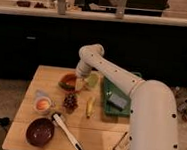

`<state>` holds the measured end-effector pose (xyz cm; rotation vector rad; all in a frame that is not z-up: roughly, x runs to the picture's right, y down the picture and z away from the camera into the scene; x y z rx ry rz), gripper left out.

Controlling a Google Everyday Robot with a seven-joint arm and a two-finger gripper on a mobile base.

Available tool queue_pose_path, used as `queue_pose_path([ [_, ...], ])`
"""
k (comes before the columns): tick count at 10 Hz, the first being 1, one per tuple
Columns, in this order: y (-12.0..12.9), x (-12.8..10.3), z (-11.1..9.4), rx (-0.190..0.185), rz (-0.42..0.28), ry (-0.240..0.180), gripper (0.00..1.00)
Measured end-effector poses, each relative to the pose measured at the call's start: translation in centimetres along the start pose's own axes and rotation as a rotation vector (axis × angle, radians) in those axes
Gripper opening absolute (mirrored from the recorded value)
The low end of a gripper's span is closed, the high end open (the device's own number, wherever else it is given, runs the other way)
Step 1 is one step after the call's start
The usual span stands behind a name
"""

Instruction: Place pepper in red bowl

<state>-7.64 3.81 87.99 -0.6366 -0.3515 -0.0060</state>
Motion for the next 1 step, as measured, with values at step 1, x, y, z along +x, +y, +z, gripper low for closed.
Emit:
queue_pose_path([
  [1, -0.08, 0.07, -0.15, 0.01, 0.001, -0.003, 0.8],
])
